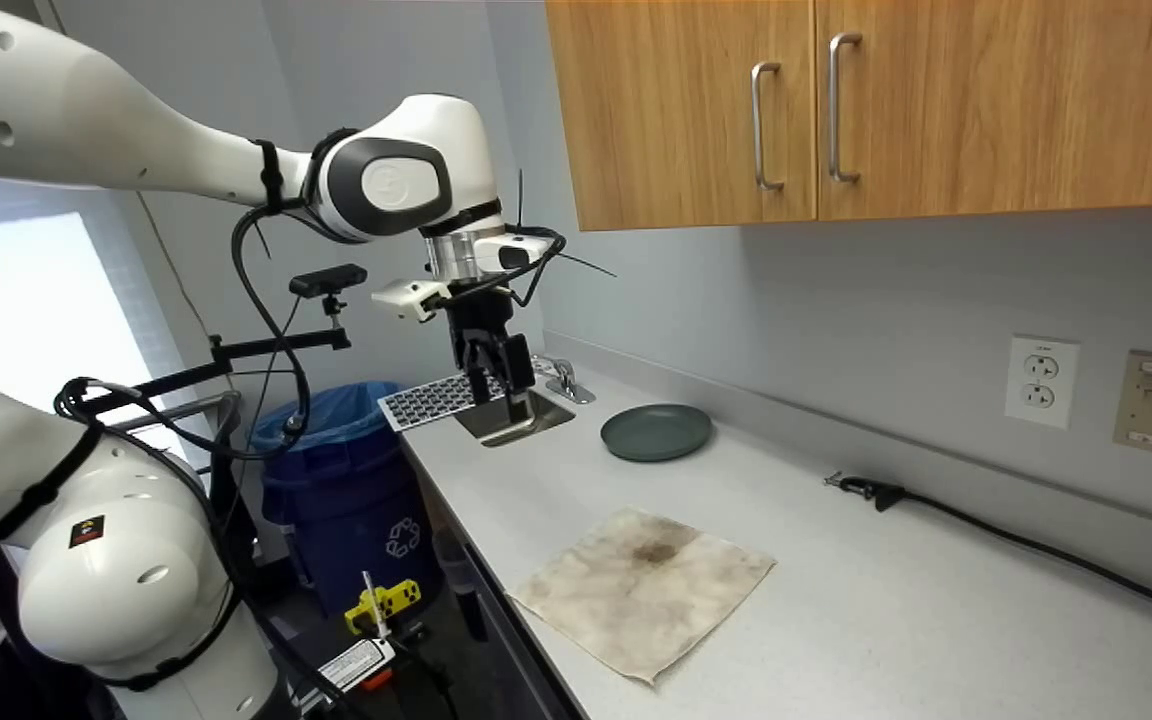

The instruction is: Fold the towel

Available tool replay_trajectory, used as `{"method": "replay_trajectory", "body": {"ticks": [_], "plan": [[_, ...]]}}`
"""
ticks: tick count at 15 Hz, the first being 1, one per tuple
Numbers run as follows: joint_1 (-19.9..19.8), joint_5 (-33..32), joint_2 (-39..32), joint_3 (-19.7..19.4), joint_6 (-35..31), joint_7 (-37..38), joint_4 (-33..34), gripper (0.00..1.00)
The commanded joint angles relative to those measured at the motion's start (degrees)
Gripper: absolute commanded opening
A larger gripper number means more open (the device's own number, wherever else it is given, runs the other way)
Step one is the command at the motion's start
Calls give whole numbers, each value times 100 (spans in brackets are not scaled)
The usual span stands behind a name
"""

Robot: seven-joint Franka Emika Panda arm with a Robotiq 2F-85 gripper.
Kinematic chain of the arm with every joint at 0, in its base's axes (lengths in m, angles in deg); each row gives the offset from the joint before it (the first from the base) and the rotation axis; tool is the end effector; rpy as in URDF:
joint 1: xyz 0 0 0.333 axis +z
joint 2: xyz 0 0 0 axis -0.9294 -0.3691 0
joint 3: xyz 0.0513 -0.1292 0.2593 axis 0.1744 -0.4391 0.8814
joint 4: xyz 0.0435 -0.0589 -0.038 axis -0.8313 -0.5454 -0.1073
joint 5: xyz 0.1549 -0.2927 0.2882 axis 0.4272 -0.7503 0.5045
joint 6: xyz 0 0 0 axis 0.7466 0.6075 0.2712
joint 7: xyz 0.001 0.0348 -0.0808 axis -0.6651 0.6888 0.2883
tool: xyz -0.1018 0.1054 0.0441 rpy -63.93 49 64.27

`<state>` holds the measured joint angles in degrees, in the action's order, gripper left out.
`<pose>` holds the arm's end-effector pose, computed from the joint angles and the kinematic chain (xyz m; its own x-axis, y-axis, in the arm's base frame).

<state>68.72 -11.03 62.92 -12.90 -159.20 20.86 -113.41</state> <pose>0.4196 0.0045 0.3933 0.9998 0.0208 -0.0082 0.0208 -0.9998 -0.0003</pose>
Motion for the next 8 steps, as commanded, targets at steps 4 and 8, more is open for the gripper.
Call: {"method": "replay_trajectory", "body": {"ticks": [4,8], "plan": [[-6,20,-72,-40,-33,-21,23,100],[-37,44,-258,-165,-118,-142,37,100]]}}
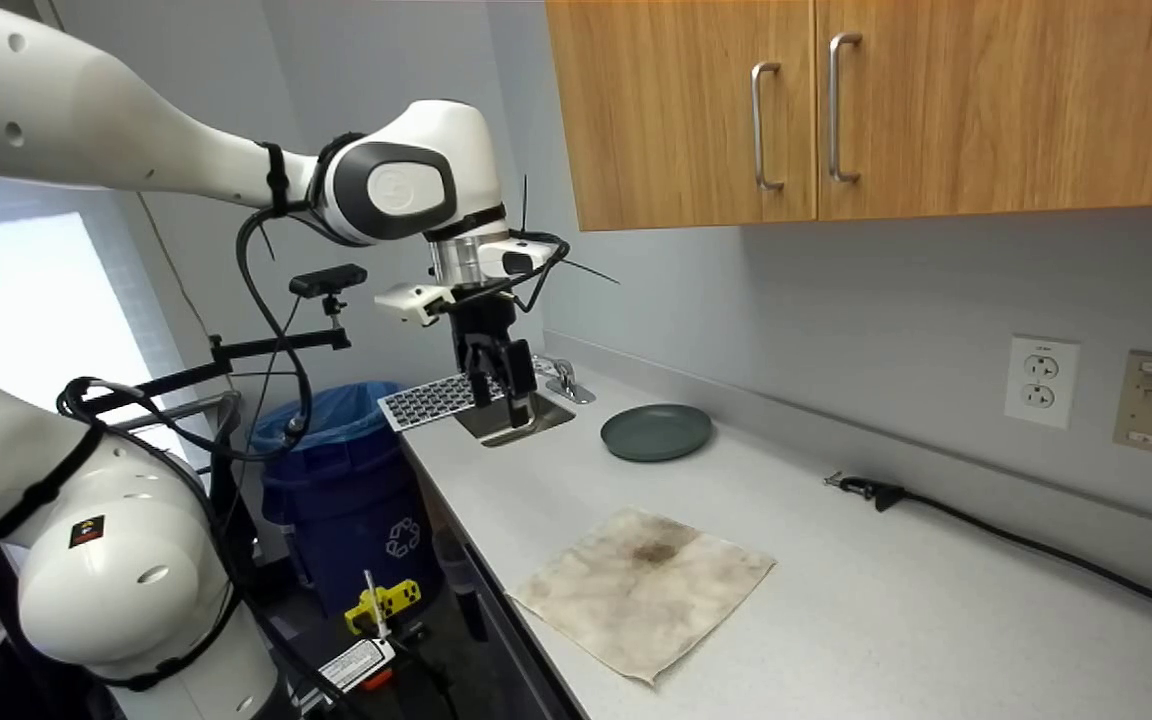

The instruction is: Fold the towel

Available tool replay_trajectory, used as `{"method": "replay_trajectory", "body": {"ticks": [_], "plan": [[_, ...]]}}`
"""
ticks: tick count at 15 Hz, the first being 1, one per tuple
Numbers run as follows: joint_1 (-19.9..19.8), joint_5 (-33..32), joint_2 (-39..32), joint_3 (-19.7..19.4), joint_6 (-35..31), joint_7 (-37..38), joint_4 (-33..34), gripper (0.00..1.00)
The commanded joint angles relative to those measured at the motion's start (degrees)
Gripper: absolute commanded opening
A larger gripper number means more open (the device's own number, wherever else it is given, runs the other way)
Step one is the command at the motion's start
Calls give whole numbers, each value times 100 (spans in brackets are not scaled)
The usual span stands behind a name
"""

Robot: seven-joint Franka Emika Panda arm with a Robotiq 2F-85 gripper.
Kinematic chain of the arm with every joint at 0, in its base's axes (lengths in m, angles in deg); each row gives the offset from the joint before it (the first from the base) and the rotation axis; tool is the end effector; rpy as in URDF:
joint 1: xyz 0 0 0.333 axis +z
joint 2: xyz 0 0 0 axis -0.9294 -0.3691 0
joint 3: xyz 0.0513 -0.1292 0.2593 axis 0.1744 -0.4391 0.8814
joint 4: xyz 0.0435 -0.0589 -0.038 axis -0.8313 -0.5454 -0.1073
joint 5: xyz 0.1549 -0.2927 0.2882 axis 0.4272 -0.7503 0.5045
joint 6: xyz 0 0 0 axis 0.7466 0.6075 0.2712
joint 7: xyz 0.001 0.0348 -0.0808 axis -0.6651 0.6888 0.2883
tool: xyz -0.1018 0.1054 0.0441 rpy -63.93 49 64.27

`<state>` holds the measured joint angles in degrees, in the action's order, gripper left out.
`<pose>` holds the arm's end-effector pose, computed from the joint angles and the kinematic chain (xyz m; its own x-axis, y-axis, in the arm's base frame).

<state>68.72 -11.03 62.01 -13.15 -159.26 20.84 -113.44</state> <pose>0.4205 0.0029 0.3865 0.9996 0.0175 -0.0235 0.0175 -0.9998 -0.0029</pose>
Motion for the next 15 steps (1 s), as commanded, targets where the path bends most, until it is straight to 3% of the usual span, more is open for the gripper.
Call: {"method": "replay_trajectory", "body": {"ticks": [1,8,15], "plan": [[-56,31,-214,-172,-135,-154,28,100],[-318,-96,-681,-512,-529,-190,-188,100],[-577,10,-1416,-777,-1612,-203,-441,100]]}}
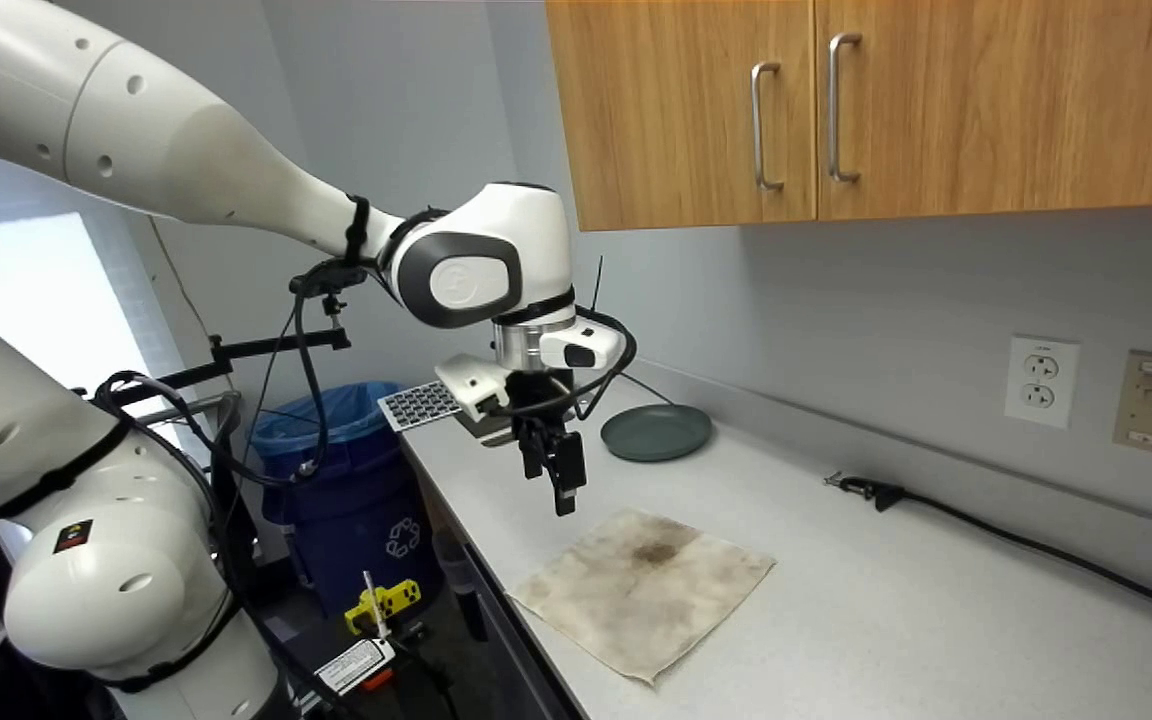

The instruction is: Fold the towel

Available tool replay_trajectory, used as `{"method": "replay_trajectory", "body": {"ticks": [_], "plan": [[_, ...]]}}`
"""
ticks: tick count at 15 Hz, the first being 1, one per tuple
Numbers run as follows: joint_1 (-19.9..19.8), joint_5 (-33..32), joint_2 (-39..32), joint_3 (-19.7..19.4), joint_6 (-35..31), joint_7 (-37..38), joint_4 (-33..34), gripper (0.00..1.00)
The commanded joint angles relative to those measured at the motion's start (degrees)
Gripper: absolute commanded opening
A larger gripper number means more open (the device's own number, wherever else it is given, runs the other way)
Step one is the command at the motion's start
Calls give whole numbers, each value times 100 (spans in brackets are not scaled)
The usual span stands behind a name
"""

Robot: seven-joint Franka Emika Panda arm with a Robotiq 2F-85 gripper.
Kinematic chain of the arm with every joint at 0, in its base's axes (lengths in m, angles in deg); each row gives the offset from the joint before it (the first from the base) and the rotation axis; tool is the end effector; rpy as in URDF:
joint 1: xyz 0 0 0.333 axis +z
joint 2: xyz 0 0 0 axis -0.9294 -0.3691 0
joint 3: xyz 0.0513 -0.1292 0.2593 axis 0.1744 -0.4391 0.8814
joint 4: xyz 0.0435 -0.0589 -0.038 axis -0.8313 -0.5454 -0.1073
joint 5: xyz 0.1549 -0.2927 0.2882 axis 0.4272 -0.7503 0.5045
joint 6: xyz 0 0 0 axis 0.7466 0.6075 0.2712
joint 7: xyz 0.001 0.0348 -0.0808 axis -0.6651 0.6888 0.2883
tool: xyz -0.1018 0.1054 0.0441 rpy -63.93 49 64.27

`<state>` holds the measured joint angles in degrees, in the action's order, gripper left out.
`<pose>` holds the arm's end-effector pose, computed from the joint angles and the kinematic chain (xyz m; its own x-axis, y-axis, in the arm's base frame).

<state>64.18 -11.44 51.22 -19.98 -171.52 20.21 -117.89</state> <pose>0.4248 -0.0766 0.2834 0.9853 -0.1524 -0.0768 -0.1561 -0.9867 -0.0448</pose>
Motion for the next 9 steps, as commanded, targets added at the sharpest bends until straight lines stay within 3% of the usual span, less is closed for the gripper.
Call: {"method": "replay_trajectory", "body": {"ticks": [1,9], "plan": [[-155,53,-465,-133,-501,-137,22,100],[-236,20,-661,-131,-690,-16,20,100]]}}
